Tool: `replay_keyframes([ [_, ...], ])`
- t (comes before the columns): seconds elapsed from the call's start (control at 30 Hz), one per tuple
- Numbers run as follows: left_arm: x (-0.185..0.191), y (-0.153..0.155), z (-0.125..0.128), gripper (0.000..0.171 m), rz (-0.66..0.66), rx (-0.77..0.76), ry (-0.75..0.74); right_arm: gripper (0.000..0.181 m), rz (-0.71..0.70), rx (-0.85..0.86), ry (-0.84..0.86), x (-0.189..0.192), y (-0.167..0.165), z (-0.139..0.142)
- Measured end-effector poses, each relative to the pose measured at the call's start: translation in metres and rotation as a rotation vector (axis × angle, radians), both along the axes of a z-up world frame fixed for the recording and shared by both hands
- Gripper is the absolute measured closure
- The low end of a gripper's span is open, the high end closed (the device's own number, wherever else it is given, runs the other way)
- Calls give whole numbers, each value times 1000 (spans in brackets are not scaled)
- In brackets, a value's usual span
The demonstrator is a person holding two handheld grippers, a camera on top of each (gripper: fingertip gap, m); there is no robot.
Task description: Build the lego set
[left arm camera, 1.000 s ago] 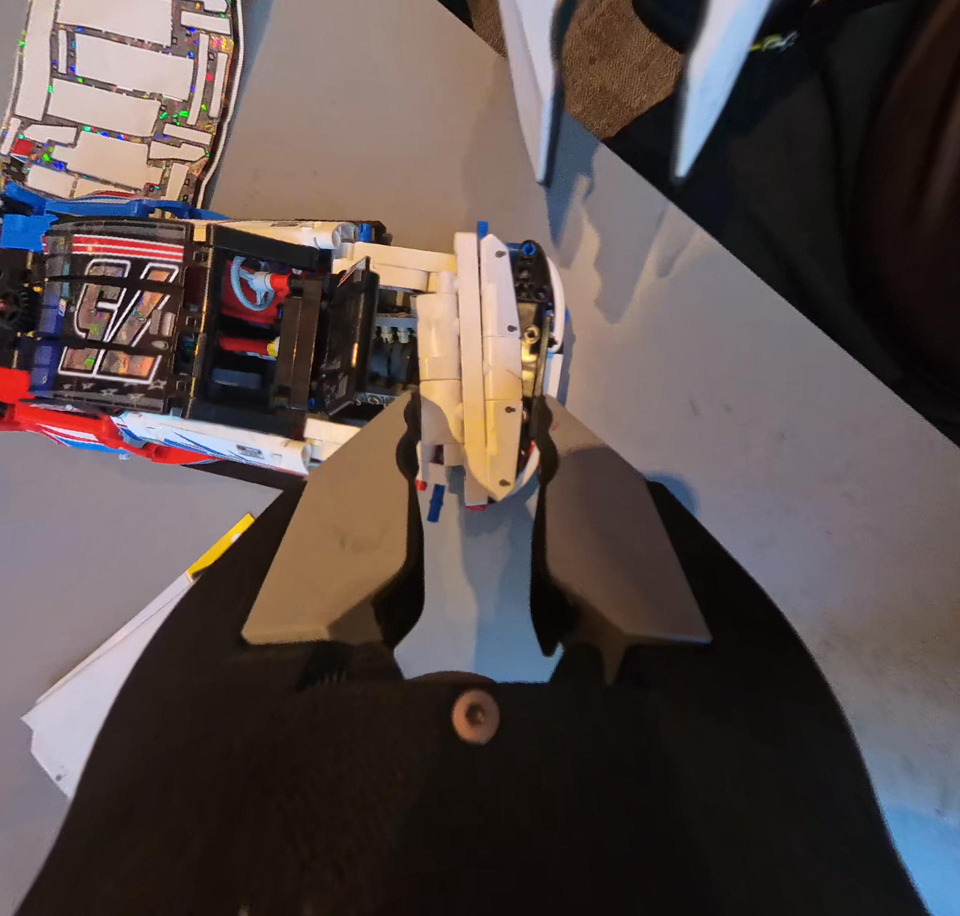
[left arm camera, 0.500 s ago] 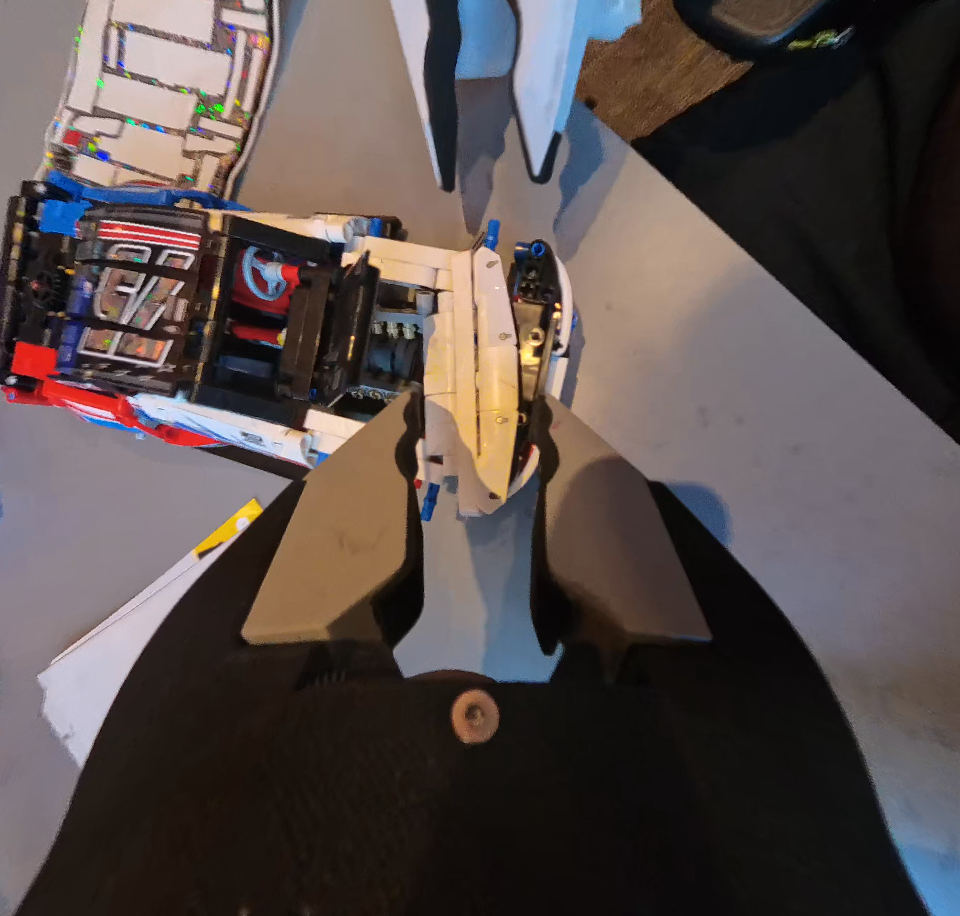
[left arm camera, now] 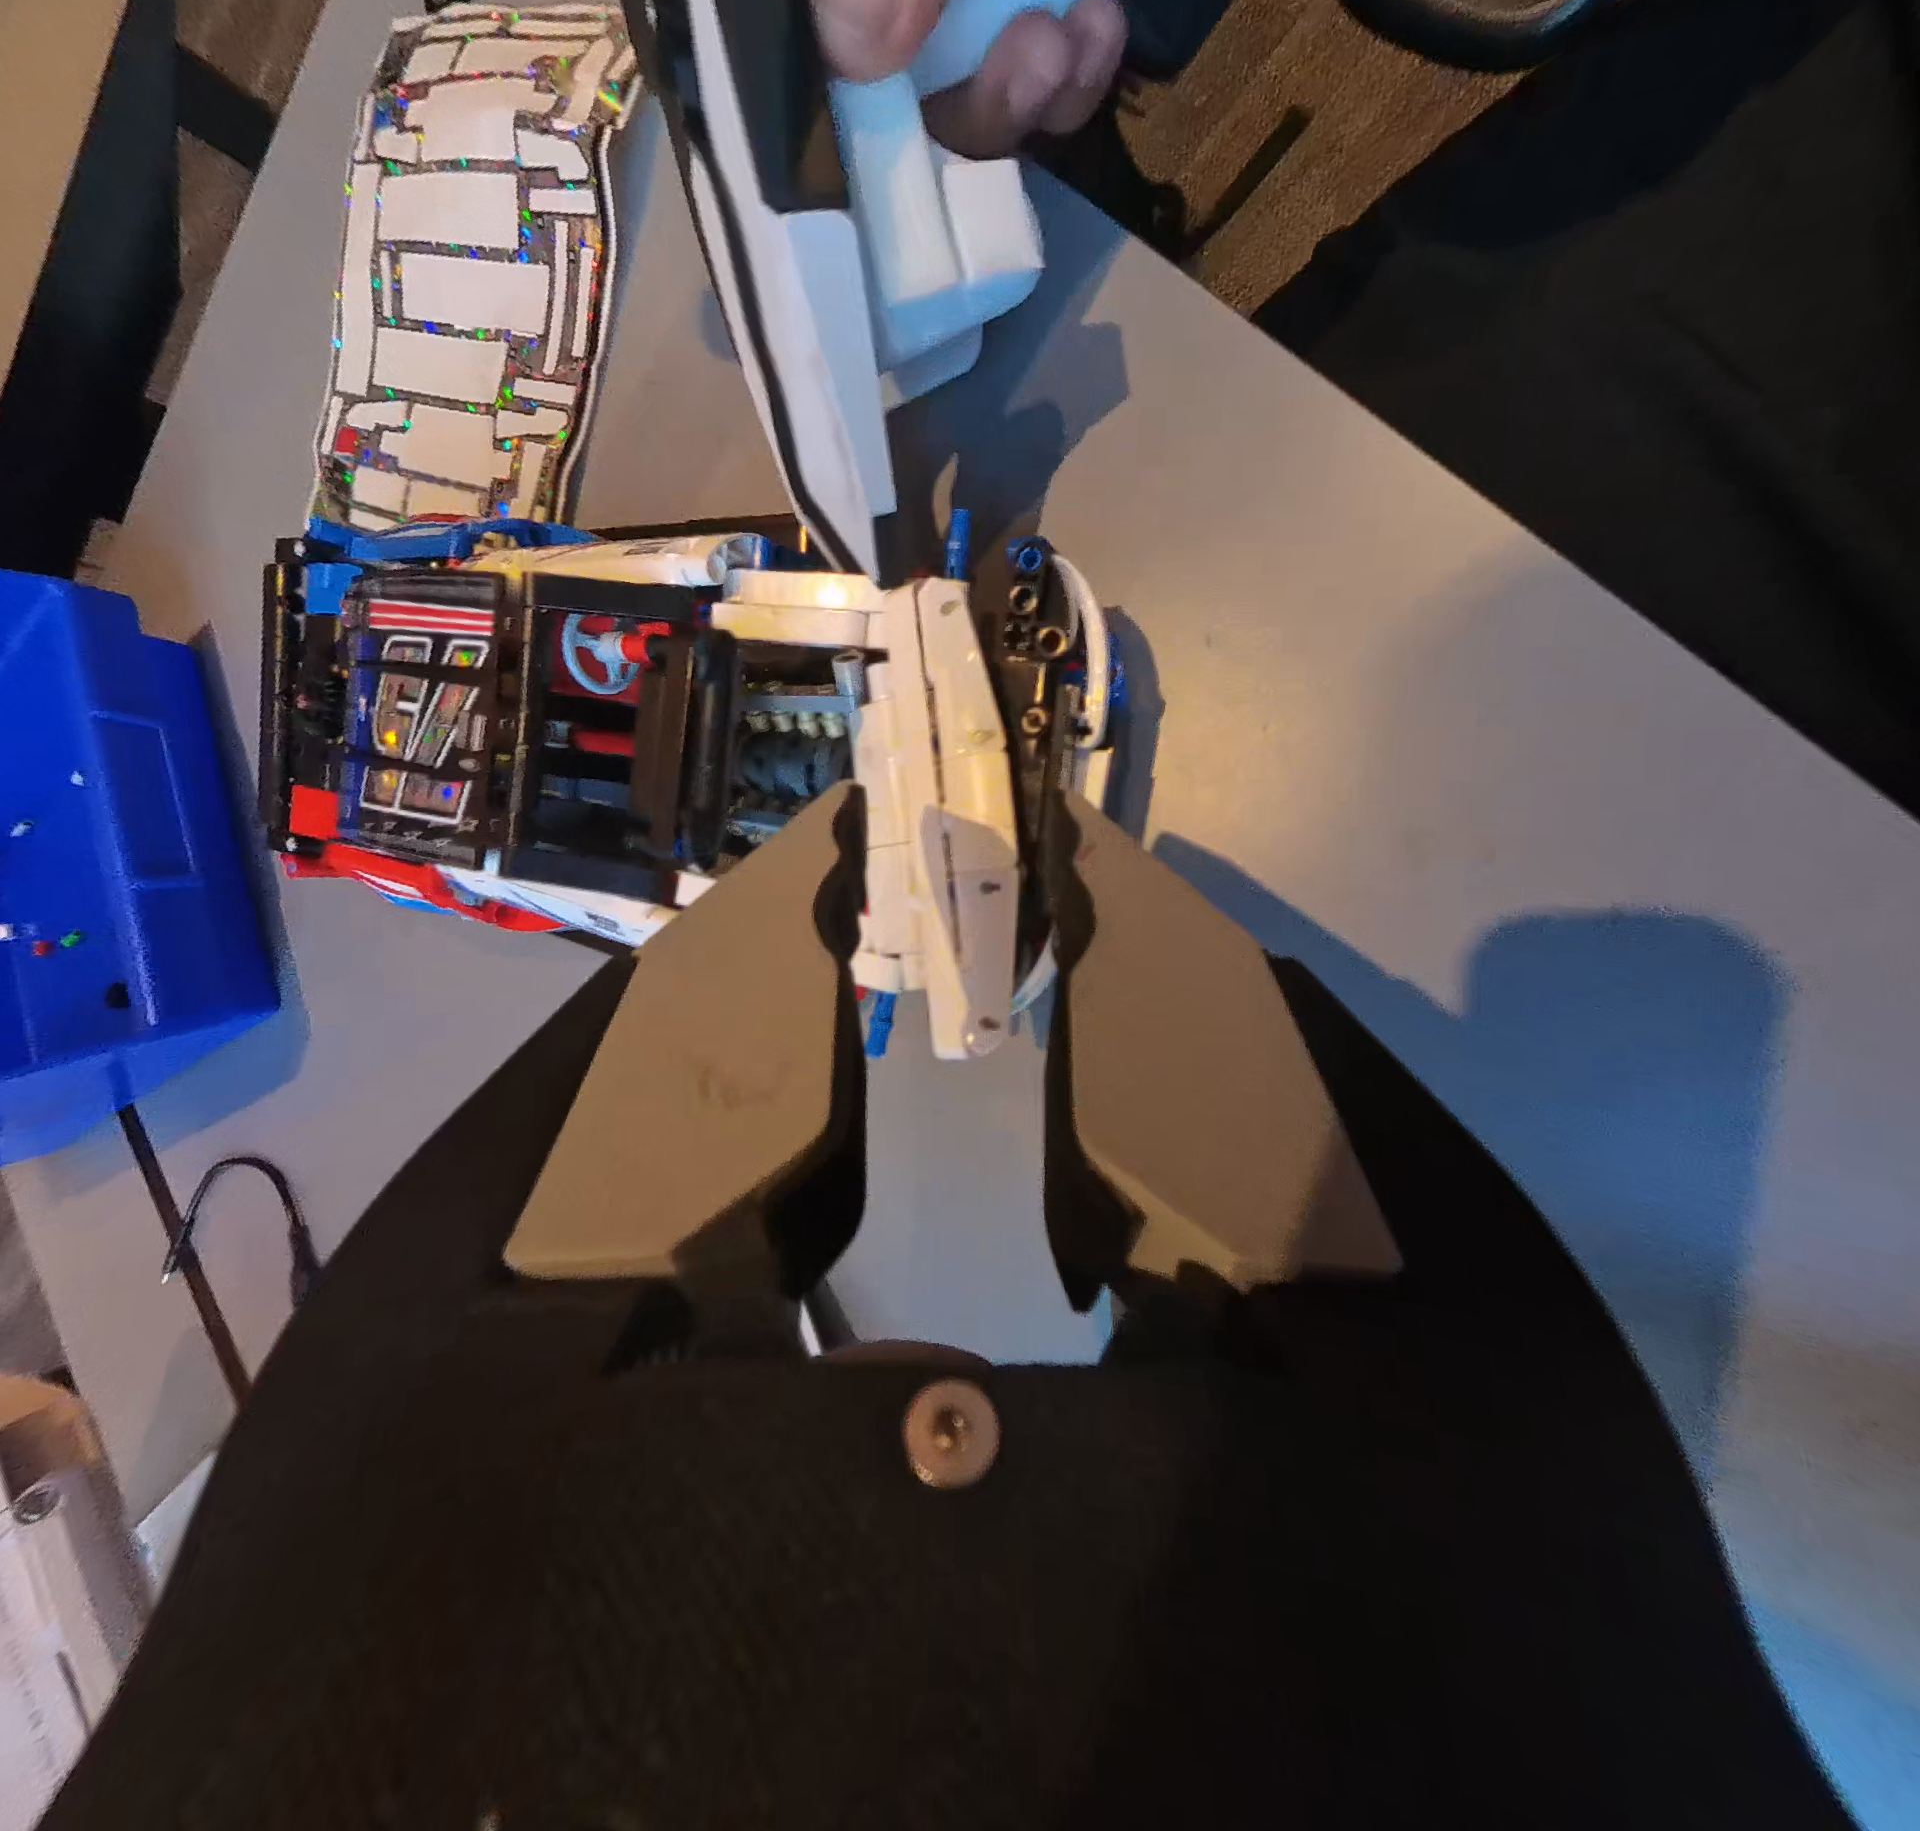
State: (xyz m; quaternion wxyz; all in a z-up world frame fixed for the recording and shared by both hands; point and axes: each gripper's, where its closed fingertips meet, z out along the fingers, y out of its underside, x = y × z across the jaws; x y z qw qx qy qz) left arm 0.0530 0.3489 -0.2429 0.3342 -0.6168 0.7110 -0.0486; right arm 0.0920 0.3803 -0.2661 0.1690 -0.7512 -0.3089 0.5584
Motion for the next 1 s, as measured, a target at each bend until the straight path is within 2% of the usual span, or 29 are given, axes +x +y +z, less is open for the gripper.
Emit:
replay_keyframes([
  [0.1,-1,-1,-21,130,42,-1,61,165,0,-44,34,0,0,1],
  [0.17,-1,0,-28,125,57,-17,41,166,-4,-86,61,0,0,2],
  [0.23,3,-3,-23,137,33,-19,-7,168,-8,-119,81,0,0,2],
  [0.27,4,-7,-19,148,9,-20,-23,169,-10,-128,86,1,0,2],
  [0.3,5,-10,-18,151,-10,-24,-32,171,-13,-132,91,1,1,3],
  [0.5,0,-7,-19,153,-19,63,4,171,-18,-169,122,2,2,7],
  [0.63,-2,-4,-14,164,-65,148,63,172,-23,-233,164,2,2,9],
  [0.77,-3,-1,-16,163,-100,175,104,172,-25,-251,178,2,3,10],
  [1.0,-3,-2,-15,164,-46,270,74,171,-11,-233,166,-1,-2,10],
])
